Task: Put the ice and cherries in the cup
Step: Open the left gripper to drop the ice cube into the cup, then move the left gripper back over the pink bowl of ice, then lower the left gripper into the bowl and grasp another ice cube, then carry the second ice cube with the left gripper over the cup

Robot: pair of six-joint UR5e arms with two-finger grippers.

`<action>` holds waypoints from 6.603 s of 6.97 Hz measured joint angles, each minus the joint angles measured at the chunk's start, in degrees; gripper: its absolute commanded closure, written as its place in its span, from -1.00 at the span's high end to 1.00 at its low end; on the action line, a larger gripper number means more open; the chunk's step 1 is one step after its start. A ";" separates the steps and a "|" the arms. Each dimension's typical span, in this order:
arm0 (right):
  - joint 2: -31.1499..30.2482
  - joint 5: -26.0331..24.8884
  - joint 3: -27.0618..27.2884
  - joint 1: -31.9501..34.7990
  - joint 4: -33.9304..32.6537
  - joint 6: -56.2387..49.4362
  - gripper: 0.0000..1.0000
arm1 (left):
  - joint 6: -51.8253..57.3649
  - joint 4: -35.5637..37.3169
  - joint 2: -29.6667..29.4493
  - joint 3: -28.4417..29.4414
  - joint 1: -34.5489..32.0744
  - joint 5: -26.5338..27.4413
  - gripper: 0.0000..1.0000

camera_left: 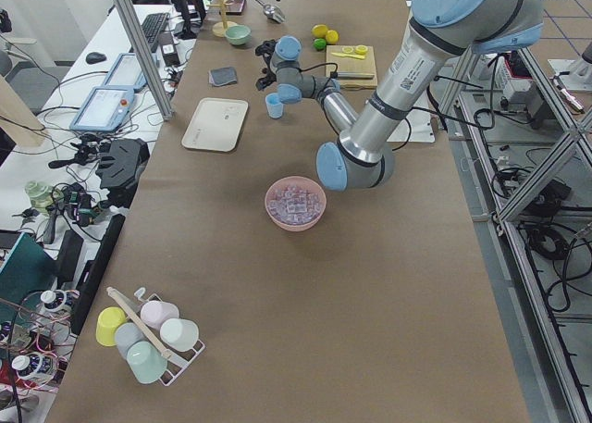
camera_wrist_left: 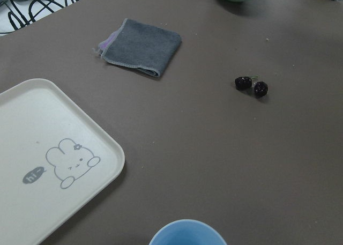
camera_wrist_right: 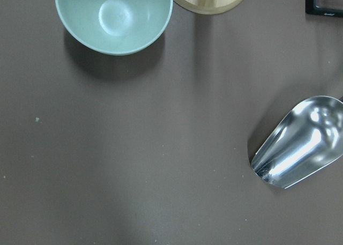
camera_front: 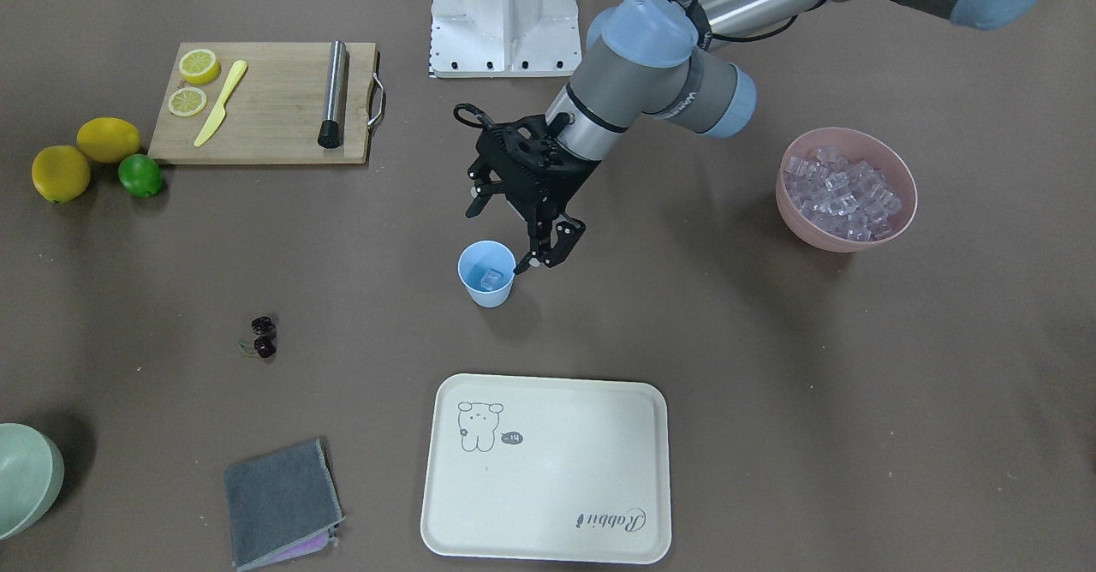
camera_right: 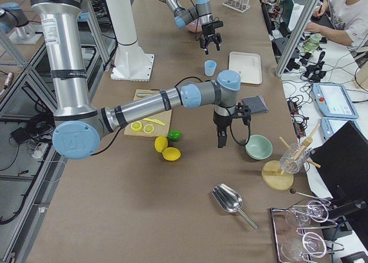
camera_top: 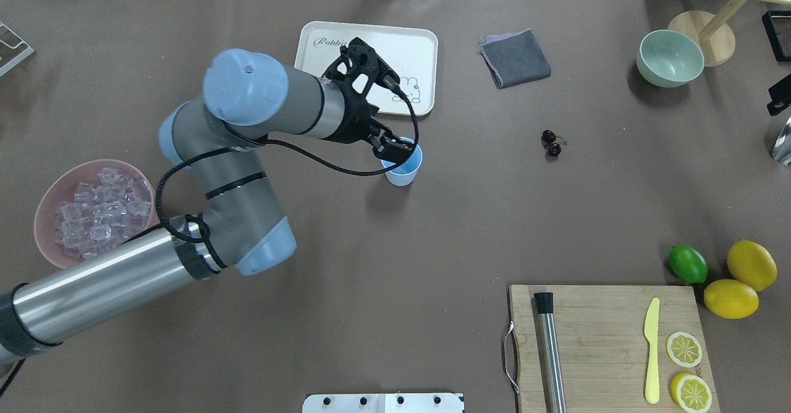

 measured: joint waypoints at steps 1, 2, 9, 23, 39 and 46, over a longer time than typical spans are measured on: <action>-0.01 -0.07 0.06 0.00 0.00 0.00 1.00 | 1.97 -0.02 4.95 -4.05 -2.79 -4.11 0.95; -0.02 -0.19 0.16 0.01 0.00 0.00 1.00 | 5.18 -0.06 9.78 -7.53 -5.26 -7.21 0.95; -1.50 -0.59 2.55 0.01 0.24 -0.08 1.00 | 36.31 -0.21 36.51 -17.30 -18.07 -16.09 0.95; -0.82 -3.76 7.10 0.10 0.26 0.08 1.00 | 38.86 -7.00 45.64 -12.16 -11.38 -11.91 -1.00; -1.43 -0.03 6.29 -0.12 -0.24 0.16 1.00 | 10.19 -5.34 17.49 -8.11 -13.71 -19.05 -1.00; -1.74 2.39 5.31 -0.16 -0.22 0.09 1.00 | 1.64 0.26 1.02 -1.68 4.55 7.15 -1.00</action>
